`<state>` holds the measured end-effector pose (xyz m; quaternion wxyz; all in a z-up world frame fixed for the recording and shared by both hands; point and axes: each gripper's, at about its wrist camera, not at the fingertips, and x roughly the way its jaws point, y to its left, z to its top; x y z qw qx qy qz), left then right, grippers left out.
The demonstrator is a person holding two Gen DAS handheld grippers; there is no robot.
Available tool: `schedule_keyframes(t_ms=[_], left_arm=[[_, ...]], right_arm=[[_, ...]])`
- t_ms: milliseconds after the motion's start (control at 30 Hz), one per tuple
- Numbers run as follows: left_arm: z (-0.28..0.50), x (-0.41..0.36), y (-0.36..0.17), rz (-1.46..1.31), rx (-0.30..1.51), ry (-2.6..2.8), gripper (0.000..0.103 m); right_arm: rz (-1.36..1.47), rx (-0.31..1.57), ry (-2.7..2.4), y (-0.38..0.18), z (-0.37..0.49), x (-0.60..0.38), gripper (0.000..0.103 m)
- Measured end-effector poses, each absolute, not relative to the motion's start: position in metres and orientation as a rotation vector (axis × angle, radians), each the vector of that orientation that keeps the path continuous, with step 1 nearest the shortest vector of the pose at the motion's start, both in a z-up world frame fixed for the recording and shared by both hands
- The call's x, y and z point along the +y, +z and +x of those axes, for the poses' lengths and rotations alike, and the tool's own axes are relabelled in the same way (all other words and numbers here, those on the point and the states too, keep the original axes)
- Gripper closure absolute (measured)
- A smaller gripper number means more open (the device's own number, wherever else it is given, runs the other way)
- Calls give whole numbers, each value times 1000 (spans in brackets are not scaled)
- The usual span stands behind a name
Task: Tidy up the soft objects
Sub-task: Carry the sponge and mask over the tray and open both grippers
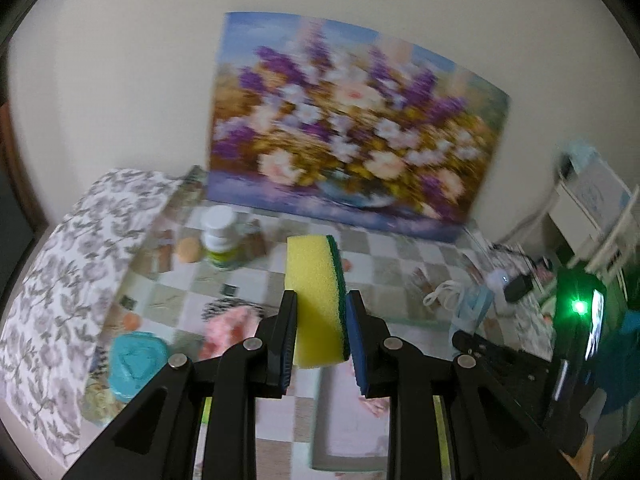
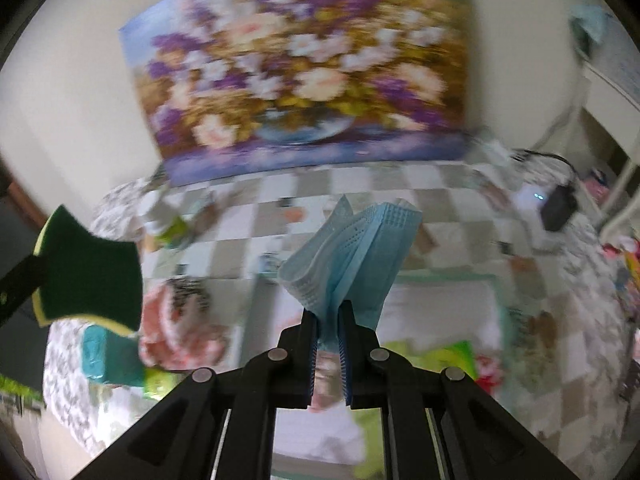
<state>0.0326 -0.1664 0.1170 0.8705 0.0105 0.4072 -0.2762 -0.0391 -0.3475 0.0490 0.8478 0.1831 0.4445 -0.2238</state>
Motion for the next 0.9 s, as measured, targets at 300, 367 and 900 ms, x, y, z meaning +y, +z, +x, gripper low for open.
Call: schedule_keyframes(t_ms=[300, 367, 900], left_arm=[[2, -231, 86, 164, 903, -673, 78], [-2, -240, 75, 180, 935, -686, 77], [-6, -259, 36, 187, 1134, -703, 60]], right_arm=[[421, 1007, -633, 32, -72, -395, 92], [434, 1017, -638, 27, -74, -401, 90], [499, 1064, -622, 4, -70, -406, 43]])
